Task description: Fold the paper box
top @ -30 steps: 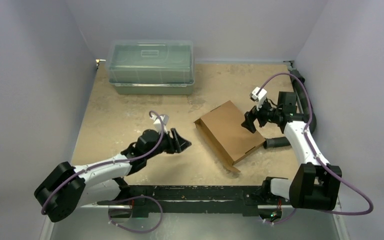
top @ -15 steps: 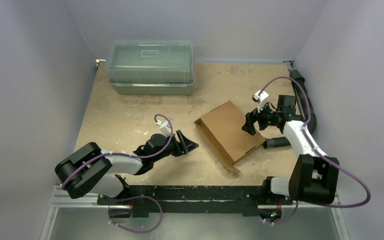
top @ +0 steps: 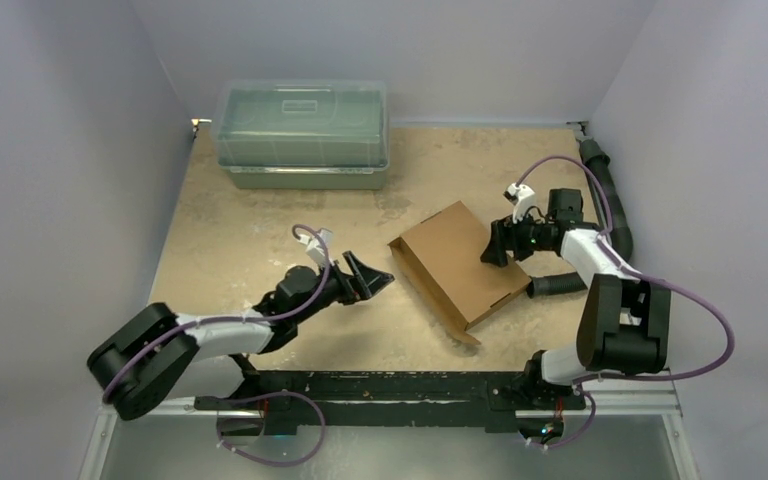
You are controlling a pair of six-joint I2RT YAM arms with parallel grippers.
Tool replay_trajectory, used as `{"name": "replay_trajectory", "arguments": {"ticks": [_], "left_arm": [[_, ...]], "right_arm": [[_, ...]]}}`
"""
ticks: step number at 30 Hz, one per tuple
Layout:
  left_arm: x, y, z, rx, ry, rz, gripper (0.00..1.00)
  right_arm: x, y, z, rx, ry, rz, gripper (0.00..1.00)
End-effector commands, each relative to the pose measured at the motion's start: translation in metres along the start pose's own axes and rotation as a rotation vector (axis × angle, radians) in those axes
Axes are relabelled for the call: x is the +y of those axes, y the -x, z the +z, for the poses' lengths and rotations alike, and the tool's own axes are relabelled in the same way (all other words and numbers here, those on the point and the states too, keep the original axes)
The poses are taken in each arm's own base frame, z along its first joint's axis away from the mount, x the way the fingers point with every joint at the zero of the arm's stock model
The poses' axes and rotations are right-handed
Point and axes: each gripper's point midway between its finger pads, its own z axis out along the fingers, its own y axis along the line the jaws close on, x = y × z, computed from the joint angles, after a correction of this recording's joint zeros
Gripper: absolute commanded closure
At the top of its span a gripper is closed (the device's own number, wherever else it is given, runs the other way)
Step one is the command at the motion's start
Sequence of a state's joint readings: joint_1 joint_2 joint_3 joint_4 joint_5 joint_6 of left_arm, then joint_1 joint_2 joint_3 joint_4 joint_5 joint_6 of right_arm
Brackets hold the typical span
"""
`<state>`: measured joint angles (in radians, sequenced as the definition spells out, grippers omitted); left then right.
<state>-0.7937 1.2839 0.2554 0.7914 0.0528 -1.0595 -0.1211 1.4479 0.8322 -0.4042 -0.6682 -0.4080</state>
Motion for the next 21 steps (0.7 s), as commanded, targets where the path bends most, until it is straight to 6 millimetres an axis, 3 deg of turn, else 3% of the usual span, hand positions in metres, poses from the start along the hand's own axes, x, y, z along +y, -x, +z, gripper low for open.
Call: {"name": "replay_trajectory", "arguments": {"ticks": [1,13,16,21], "left_arm": [[-0.012,0.022,-0.017,-0.078,-0.054,0.028,0.06],[-0.009,-0.007,-0.034,0.052,-0.077,0.003,0.17],[-0.018,-0.007,-0.032,0.065,-0.081,0.005,0.22],[-0.053,0.000,-0.020,0.046,-0.084,0.038,0.31]], "right_arm": [[0.005,0.021,-0.003,-0.053,0.042,0.028,0.23],[0.016,0.035,0.020,-0.096,0.137,0.131,0.56],[0.022,0.043,0.030,-0.103,0.128,0.120,0.58],[0.037,0.054,0.033,-0.120,0.174,0.065,0.53]]}}
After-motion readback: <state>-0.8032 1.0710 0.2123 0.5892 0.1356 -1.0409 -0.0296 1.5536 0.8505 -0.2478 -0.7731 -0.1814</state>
